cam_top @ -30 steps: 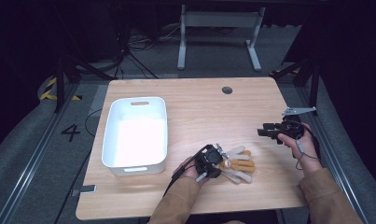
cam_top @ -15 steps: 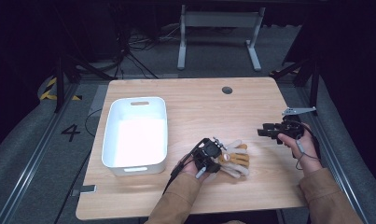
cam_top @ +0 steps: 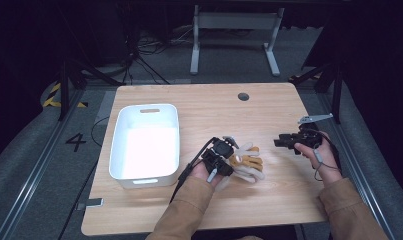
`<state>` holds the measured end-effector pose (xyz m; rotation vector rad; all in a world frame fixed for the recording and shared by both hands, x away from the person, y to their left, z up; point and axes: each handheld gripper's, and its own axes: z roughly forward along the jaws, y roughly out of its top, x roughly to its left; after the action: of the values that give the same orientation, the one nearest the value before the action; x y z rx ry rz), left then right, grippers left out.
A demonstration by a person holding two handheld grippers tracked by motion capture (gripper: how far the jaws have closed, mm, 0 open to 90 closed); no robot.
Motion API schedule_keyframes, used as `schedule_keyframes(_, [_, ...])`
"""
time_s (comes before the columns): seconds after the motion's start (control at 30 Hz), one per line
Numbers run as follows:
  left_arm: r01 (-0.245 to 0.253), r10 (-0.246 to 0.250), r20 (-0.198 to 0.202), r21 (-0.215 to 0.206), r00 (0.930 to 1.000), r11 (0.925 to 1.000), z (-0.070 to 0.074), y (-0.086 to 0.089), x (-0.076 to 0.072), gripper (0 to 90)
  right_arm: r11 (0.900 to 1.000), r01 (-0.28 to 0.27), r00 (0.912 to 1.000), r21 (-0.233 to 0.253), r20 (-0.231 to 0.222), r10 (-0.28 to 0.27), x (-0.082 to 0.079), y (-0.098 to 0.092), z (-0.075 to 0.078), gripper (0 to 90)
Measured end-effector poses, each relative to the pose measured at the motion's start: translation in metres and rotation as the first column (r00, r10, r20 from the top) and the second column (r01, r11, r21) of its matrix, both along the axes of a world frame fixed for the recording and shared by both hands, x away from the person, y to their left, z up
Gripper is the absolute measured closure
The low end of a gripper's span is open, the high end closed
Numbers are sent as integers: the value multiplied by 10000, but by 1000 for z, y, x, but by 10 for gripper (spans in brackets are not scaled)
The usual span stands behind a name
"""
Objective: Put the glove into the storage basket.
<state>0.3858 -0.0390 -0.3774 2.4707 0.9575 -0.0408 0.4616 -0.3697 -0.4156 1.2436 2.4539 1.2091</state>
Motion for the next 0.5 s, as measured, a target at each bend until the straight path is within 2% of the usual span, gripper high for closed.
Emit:
schedule_keyframes(0.1, [-324,326,-229,91,9992,9994,12,6,4,697,9998,-81,9999,-207,-99,79,3,4,-3,551])
schedule_keyframes(0.23, [-578,580,-292,84,9979,9983,23,12,7,697,9990,-176,9997,-411,-149,170,6,8,-4,562])
schedule_keyframes(0.3, [-559,562,-310,95,9979,9984,29,16,9,696,9986,-168,9997,-492,-180,160,7,9,-5,568])
schedule_keyframes(0.4, [-601,595,-497,-117,9970,9981,35,22,10,696,9973,-164,9996,-722,-228,148,9,12,-8,573])
schedule_keyframes(0.5, [-705,702,-575,-45,9959,9975,39,27,11,695,9961,-222,9994,-852,-286,198,11,13,-10,575])
